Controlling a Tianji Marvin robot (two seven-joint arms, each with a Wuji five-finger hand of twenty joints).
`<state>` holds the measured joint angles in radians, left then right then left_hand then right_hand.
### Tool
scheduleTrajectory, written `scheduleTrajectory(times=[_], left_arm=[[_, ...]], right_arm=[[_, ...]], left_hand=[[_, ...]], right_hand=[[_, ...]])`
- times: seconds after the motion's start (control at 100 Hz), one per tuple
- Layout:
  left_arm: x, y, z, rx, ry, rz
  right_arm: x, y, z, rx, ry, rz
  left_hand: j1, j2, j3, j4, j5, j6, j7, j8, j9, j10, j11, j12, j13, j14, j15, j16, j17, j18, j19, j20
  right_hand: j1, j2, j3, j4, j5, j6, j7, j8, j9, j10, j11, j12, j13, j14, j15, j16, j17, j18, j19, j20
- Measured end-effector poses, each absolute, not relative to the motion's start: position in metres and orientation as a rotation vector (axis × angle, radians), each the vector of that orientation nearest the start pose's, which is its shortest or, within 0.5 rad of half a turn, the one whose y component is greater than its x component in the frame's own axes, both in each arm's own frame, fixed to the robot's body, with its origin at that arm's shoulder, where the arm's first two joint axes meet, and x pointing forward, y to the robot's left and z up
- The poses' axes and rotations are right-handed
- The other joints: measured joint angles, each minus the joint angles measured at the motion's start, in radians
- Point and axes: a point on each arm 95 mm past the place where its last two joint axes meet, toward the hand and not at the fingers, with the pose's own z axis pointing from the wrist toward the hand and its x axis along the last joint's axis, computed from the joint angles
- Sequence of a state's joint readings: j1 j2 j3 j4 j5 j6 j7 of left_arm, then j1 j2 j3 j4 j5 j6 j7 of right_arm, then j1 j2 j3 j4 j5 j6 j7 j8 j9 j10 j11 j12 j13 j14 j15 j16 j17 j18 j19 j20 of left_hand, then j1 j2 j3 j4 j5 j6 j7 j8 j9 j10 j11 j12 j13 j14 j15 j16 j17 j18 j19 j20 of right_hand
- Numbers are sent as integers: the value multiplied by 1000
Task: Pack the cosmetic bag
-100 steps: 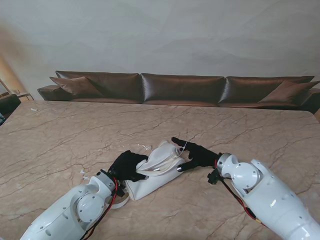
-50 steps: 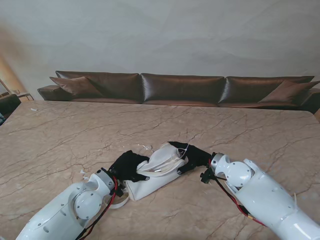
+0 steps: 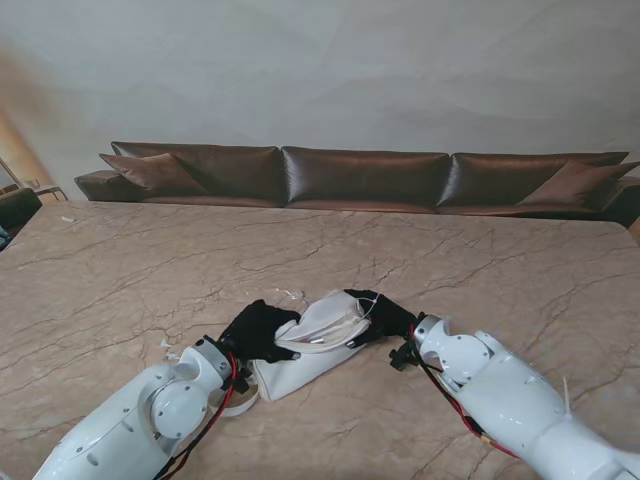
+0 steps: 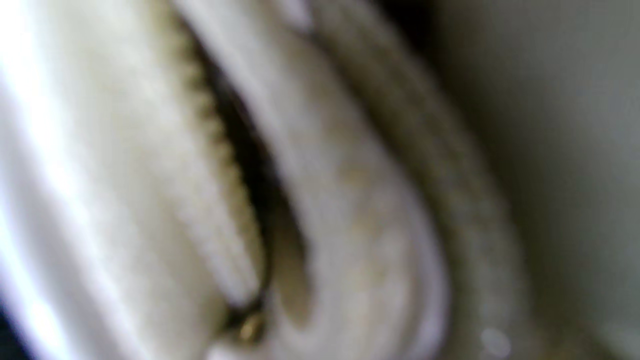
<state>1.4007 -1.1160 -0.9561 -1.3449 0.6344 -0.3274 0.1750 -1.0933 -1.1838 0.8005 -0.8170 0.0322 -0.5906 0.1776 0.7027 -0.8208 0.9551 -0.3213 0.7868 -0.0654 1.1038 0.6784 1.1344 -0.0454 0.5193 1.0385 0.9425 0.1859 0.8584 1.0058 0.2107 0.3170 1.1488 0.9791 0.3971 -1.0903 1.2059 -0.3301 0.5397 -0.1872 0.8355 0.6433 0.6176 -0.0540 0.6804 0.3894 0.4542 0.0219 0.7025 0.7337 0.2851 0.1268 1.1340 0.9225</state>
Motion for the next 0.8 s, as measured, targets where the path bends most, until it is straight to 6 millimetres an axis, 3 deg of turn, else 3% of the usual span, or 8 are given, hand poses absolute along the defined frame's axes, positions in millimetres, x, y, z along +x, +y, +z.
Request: scheduleTrajectory(times=[0.04,0.09,0.15,0.19,0.22,0.35,0.5,0.8], left_arm=[[404,-58,-368,-1335,1548,-1983],[404,-57,-367,-1338,1540,-1978],[403,-56,-368,-1343,1528,-1976],[403,-54,-368,-1340,1521,-1972],[402,-54,-368,-1328,1524,-1963],[400,-49,-364,-1294,1508,-1941],[394,-44,-357,-1308,1397,-1927],[390,-28,-335,-1340,1378,-1958]], right_arm=[[466,22,-413,-1807,-1359,-2007],[466,23,-414,-1819,-1321,-2019],[464,26,-415,-1836,-1234,-2020],[463,27,-417,-1845,-1197,-2002],[462,28,-417,-1848,-1189,-1984],[462,29,-417,-1862,-1222,-1934],[463,34,-413,-1844,-1321,-1980],[463,41,-413,-1845,-1284,-1988]], left_hand=[[-33,12,16,1,-57,-24,1,-28,-44,-24,-43,-2,-42,0,-41,-21,-17,-6,-23,-9],[-94,46,23,60,-124,-38,-14,-51,-110,-37,-63,-3,-87,-2,-89,-44,-43,-7,-58,-23],[-167,91,26,105,-202,-39,-71,-52,-256,-48,1,-122,-166,-12,-170,-78,-78,-7,-124,-49],[-258,142,26,158,-248,-21,-141,-50,-347,-49,27,-240,-221,-21,-235,-110,-101,-8,-168,-71],[-305,154,26,178,-285,-9,-202,-62,-406,-50,27,-297,-271,-24,-296,-141,-123,-8,-208,-90],[-353,162,17,178,-323,23,-338,-98,-502,-48,-10,-409,-410,-31,-446,-238,-182,-21,-320,-143],[-384,119,16,178,-323,58,-458,-218,-566,-34,-71,-497,-493,-31,-506,-301,-216,-34,-365,-162],[-410,121,-21,178,-322,76,-575,-329,-628,-14,-137,-571,-576,-31,-563,-354,-280,-57,-458,-199]], right_hand=[[10,27,-25,-15,48,-22,29,-62,146,-12,-13,-4,137,-2,-1,-11,64,12,40,13],[10,38,-36,-19,126,-27,69,-142,298,-14,-26,30,266,-2,-7,12,131,27,98,25],[10,38,-37,-29,170,-27,78,-184,346,3,-29,85,328,17,15,67,173,32,151,26],[10,38,-45,-29,174,-27,96,-185,356,14,-28,133,339,24,52,102,182,34,175,35],[16,38,-60,-29,174,-27,109,-185,357,16,-25,163,343,27,68,123,184,35,190,38],[47,46,-118,-35,207,-27,112,-30,357,16,6,229,352,28,118,168,184,44,238,49],[47,60,-152,-45,236,-27,112,171,373,13,80,303,374,28,159,201,190,44,267,49],[47,84,-162,-46,261,-27,112,264,392,12,115,347,397,28,211,244,198,52,287,50]])
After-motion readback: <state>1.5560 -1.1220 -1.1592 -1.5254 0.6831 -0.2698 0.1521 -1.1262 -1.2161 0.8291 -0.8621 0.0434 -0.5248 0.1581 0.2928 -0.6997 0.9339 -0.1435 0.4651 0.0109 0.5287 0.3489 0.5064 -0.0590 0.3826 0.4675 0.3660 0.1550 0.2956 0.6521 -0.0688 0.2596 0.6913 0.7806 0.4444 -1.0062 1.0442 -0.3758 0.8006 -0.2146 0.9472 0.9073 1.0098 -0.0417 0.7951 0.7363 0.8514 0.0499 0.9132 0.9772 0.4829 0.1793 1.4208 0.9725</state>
